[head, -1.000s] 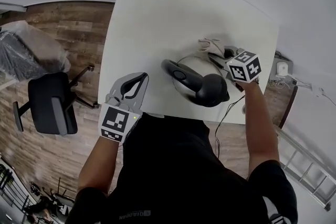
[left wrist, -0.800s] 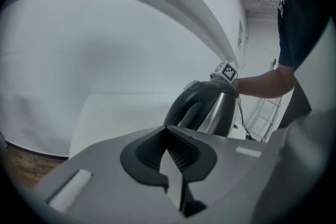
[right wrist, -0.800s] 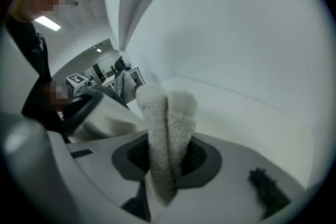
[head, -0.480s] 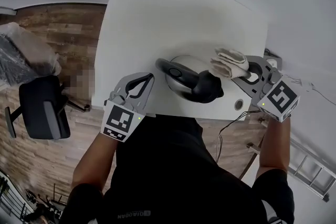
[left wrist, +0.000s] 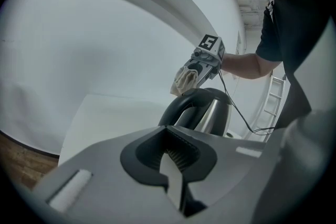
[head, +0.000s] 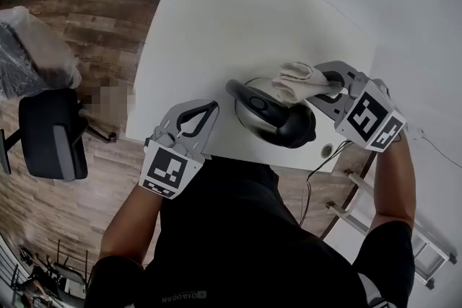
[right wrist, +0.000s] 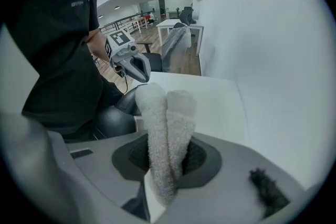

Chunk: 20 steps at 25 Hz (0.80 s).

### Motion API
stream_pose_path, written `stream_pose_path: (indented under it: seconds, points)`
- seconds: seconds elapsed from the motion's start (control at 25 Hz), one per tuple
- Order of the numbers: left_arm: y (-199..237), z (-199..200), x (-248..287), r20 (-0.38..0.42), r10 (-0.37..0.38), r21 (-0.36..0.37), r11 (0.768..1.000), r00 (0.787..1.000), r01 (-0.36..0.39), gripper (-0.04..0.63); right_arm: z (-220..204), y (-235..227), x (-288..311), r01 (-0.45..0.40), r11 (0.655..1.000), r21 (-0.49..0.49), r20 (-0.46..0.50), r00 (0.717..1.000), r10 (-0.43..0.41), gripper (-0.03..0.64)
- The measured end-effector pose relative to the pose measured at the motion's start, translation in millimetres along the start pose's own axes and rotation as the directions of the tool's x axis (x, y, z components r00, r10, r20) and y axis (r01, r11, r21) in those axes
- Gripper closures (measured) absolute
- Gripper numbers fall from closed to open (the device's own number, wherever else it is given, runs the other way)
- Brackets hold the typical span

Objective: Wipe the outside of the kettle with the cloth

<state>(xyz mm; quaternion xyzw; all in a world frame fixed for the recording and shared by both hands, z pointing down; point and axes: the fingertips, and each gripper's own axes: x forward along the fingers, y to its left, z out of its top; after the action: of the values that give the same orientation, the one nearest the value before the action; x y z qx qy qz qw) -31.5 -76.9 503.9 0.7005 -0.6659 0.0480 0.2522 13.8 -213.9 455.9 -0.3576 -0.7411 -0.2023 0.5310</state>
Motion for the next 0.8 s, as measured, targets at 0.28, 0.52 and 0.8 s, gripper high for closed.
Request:
stream_pose_path:
  seconds: [0.28,0.52,0.8]
  points:
    - [14,-16,-12,-0.02,0.045,-0.037,0.998,0.999,-0.045,0.588,1,-7,38,-0.106,0.984,-0.144,-0.114,0.989,0.09,0.52]
    - [16,-23,-16,-0.024,0.061,-0.054,0.997,0.998,-0.062,0.588,0,-10,73,-0.165,0.969,-0.187,-0.16,0.978,0.136,0.519]
    - [28,-37,-33,-0.039,0.122,-0.094,0.988,0.992,-0.125,0.589,-7,-15,132,-0.256,0.948,-0.19,-0.217,0.952,0.214,0.52]
